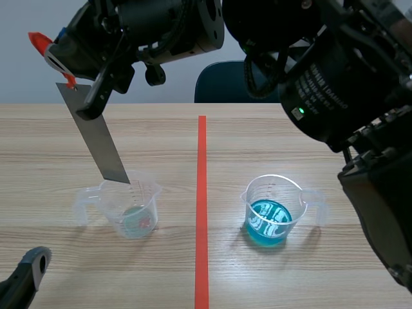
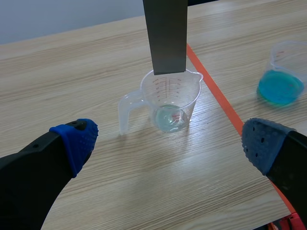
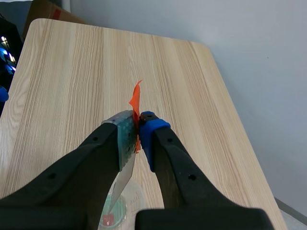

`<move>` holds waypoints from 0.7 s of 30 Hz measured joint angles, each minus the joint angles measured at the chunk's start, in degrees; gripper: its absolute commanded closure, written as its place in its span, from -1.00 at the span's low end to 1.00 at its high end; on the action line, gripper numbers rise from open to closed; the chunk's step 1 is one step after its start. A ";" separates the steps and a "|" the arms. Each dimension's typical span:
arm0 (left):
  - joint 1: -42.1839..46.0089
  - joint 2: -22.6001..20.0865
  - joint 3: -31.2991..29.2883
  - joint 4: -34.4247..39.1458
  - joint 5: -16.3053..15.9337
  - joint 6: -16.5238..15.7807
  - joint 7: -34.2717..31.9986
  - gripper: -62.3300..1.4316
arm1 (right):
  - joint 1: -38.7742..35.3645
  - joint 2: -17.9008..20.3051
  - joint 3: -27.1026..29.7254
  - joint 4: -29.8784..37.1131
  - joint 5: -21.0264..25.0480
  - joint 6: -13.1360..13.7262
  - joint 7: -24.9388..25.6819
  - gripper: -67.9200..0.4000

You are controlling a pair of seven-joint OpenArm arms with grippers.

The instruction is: Do the redox reaction experiment

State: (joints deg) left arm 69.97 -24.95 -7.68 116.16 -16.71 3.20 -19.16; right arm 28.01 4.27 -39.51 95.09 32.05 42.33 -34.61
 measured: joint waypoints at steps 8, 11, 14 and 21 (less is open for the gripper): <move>0.00 0.00 0.00 0.00 0.00 0.00 0.00 -1.00 | -0.11 0.00 0.00 0.00 -0.44 -0.02 1.16 0.96; 0.00 0.00 0.00 0.00 0.00 0.00 0.00 -1.00 | -0.11 -0.02 0.00 -0.63 -1.14 -0.02 2.75 0.96; 0.00 0.00 0.00 0.00 0.00 0.00 0.00 -1.00 | -0.11 -0.02 0.00 -2.89 -2.49 -0.02 4.50 0.96; 0.00 0.00 0.00 0.00 0.00 0.00 0.00 -1.00 | -0.13 -0.02 0.00 -8.90 -6.08 0.00 9.84 0.96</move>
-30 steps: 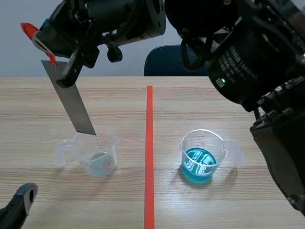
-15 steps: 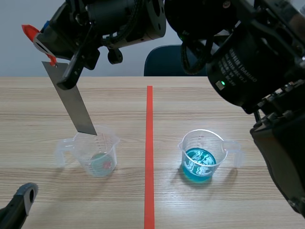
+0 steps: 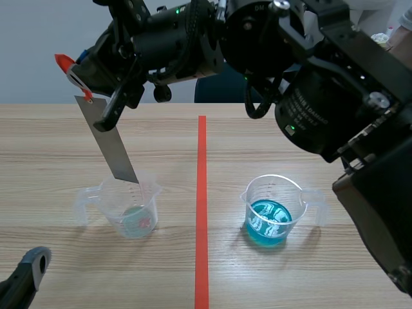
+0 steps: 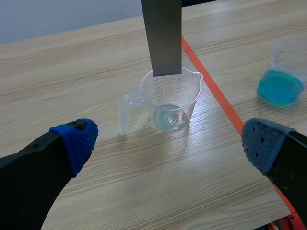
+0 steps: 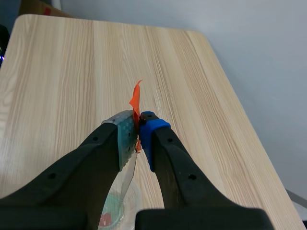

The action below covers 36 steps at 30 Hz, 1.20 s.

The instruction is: Do the redox reaction experiment

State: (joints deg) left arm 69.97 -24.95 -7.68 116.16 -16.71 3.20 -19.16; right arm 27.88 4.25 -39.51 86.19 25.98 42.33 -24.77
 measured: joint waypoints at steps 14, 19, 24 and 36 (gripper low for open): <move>0.00 0.00 0.00 0.00 0.00 0.00 0.00 -1.00 | 0.00 0.02 -4.02 -12.13 -14.45 -0.02 16.68 0.96; 0.00 0.00 0.00 0.00 0.00 0.00 0.00 -1.00 | 0.00 0.02 -5.70 -15.19 -20.24 0.00 23.41 0.97; 0.00 0.00 0.00 0.00 0.00 0.00 0.00 -1.00 | 0.00 0.02 -7.19 -17.25 -24.48 -0.02 27.34 0.97; 0.00 0.00 0.00 0.00 0.00 0.00 0.00 -1.00 | -0.68 -0.76 -8.22 -17.29 -30.34 -0.35 30.77 0.97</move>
State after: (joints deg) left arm 69.97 -24.95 -7.68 116.16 -16.71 3.20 -19.16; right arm 27.20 3.49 -47.72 68.90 -4.36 41.98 6.00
